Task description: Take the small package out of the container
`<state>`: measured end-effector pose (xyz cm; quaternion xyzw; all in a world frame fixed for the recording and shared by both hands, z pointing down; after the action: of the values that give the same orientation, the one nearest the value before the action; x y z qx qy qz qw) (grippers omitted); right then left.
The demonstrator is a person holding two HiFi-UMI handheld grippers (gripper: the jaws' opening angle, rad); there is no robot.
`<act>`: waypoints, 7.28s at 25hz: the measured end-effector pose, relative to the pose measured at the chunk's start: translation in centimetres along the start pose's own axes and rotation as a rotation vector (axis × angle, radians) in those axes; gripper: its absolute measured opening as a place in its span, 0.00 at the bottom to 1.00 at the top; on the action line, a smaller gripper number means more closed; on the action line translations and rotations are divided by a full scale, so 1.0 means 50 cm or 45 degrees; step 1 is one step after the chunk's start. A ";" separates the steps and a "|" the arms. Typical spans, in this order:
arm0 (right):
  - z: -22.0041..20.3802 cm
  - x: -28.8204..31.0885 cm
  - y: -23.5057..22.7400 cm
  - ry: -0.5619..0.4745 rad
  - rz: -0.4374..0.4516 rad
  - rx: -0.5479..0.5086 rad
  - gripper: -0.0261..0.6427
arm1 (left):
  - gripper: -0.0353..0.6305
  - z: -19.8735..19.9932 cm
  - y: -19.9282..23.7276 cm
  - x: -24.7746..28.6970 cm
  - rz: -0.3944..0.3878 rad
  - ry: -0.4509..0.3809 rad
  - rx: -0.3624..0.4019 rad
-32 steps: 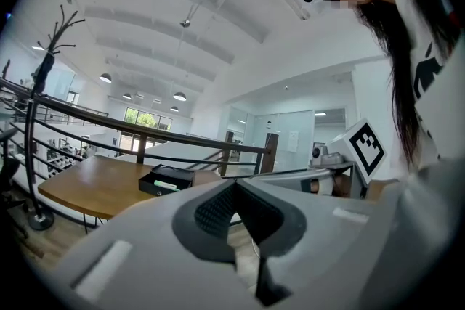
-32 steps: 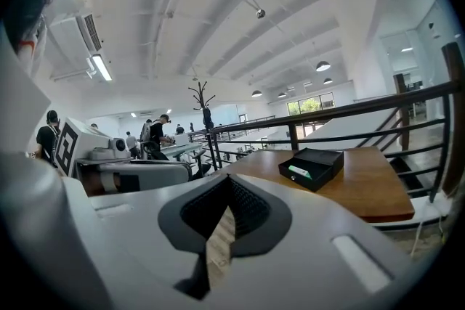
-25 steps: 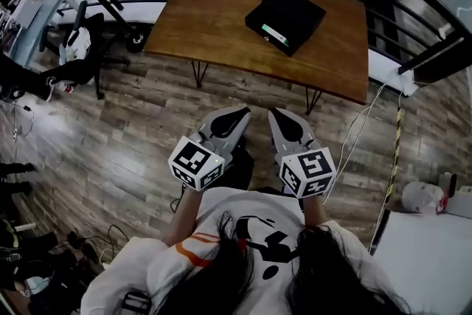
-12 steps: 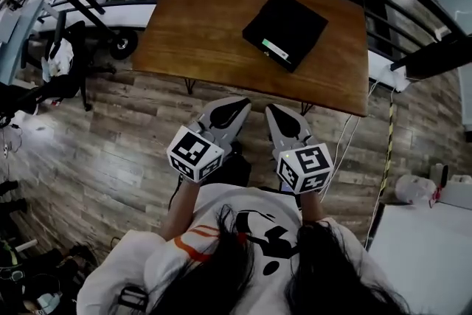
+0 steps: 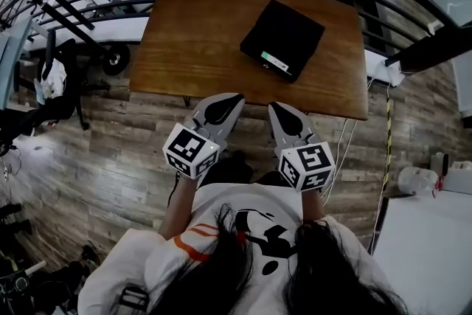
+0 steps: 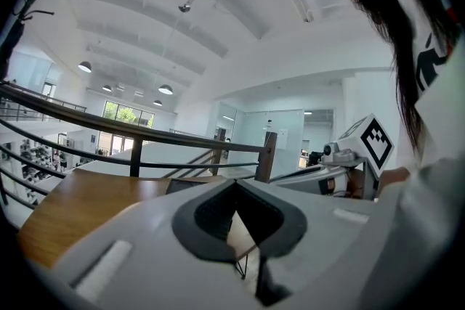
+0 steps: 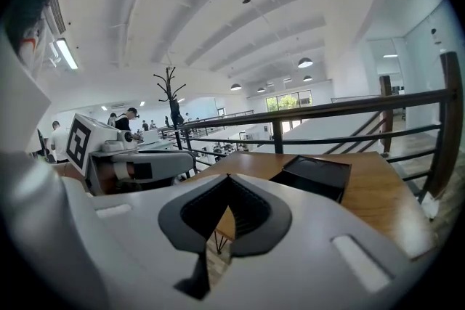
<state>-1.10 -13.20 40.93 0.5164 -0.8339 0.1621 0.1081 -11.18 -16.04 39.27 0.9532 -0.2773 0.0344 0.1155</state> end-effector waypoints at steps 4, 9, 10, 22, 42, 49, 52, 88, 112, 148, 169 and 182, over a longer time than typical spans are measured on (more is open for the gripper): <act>0.010 0.003 -0.011 -0.006 -0.031 -0.001 0.08 | 0.05 -0.001 0.003 0.014 -0.044 -0.003 -0.008; 0.013 0.004 -0.039 0.003 -0.065 -0.006 0.09 | 0.05 -0.001 0.001 0.041 -0.085 0.008 -0.012; 0.015 0.004 -0.047 0.003 -0.068 -0.008 0.09 | 0.05 0.000 0.000 0.047 -0.086 0.006 -0.012; 0.048 0.072 -0.162 0.033 -0.006 -0.024 0.12 | 0.05 0.025 0.060 0.129 0.020 0.014 -0.022; -0.033 0.252 -0.339 0.347 0.211 -0.245 0.27 | 0.05 0.016 0.132 0.292 0.201 0.067 -0.070; -0.109 0.330 -0.333 0.531 0.279 -0.469 0.32 | 0.05 0.018 0.147 0.297 0.217 0.088 -0.059; -0.140 0.360 -0.341 0.609 0.307 -0.513 0.34 | 0.05 0.020 0.152 0.302 0.228 0.093 -0.054; -0.204 0.412 -0.367 0.796 0.335 -0.498 0.23 | 0.05 0.017 0.187 0.286 0.268 0.112 -0.049; -0.035 0.289 -0.355 0.462 0.195 -0.225 0.22 | 0.05 0.013 0.133 0.257 0.186 0.109 -0.028; -0.069 0.036 -0.086 0.327 0.071 -0.018 0.22 | 0.05 -0.084 0.026 0.031 -0.018 0.105 -0.094; -0.129 -0.139 -0.174 0.336 0.121 -0.028 0.22 | 0.05 -0.097 -0.113 0.072 0.142 0.102 -0.121; -0.185 -0.311 -0.226 0.323 0.252 -0.092 0.22 | 0.05 -0.097 -0.328 0.093 0.255 0.037 -0.105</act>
<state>16.01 -1.49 45.88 0.4029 -0.8657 0.2056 0.2145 1.55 -3.86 41.29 0.9145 -0.3707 0.0480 0.1547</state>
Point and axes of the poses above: the fingertips, and each gripper's own axes: x forward along the fingers, y to its left, z out of its top, the point moved 3 cm from there along -x, backward along the fingers, and after that the axes turned 1 degree about -x, right-handed, at the moved point
